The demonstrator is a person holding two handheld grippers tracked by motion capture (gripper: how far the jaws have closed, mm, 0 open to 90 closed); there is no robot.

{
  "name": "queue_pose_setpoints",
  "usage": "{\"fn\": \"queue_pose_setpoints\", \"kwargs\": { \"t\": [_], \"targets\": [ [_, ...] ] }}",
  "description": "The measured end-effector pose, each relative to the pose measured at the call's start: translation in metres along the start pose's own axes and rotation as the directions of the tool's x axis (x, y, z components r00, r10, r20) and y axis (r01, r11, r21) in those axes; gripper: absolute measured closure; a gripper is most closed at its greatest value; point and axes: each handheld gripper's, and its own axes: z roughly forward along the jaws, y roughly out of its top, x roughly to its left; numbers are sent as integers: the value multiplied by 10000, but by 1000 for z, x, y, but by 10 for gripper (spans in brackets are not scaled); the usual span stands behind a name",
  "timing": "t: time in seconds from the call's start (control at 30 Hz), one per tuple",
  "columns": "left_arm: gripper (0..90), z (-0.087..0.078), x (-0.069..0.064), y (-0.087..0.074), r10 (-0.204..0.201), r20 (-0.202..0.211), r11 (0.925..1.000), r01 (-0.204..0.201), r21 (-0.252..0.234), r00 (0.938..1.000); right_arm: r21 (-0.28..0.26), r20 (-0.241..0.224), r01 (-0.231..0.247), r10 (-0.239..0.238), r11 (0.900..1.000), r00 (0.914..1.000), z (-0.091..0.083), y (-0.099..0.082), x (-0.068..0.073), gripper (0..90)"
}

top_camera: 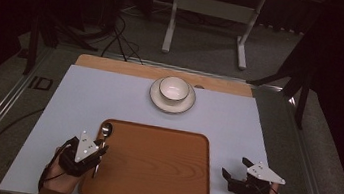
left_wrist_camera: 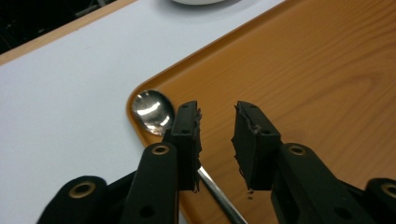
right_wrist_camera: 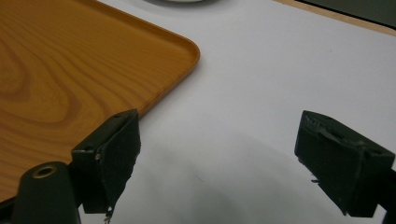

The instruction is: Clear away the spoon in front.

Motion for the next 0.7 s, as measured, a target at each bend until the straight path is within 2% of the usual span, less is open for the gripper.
{"fn": "queue_pose_setpoints", "kwargs": {
  "t": [0.13, 0.17, 0.23, 0.27, 0.3, 0.4, 0.5, 0.57, 0.6, 0.7],
  "targets": [
    [658, 0, 0, 1, -106, 143, 9999, 107, -103, 9998, -2, -8, 5, -5, 10000, 10000, 0, 0, 0, 141],
    [614, 0, 1, 1, -153, 140, 9998, 155, -142, 9998, 12, -10, 9, -9, 10000, 10000, 0, 0, 0, 142],
    [592, -1, 2, 1, -231, 165, 9994, 236, -262, 9996, 14, -12, 11, -11, 10000, 10000, 0, 0, 0, 142],
    [540, -2, 2, 2, -296, 146, 9990, 301, -339, 9995, 14, -15, 12, -12, 10000, 10000, 0, 0, 0, 141],
    [540, -2, 3, 2, -321, 138, 9988, 326, -375, 9994, 9, -13, 13, -13, 10000, 10000, 0, 0, 0, 141],
    [430, -4, 6, 4, -588, 54, 9970, 590, -511, 9983, -26, -3, 12, -12, 10000, 10000, -1, 0, 0, 141],
    [384, -5, 9, 5, -701, -8, 9958, 700, -589, 9975, -55, 2, 45, -45, 10000, 10000, -1, 0, 0, 141],
    [324, -5, 12, 5, -941, -89, 9935, 933, -654, 9955, -71, -18, 41, -41, 10000, 10000, -2, 1, 1, 141],
    [324, -5, 15, 5, -1071, -202, 9922, 1056, -659, 9940, -71, -18, 41, -41, 10000, 10000, -2, 1, 1, 141],
    [278, -5, 23, 2, -1474, -202, 9868, 1456, -715, 9889, -88, -20, 108, -108, 9999, 9999, -2, 1, 1, 141]
  ]
}}
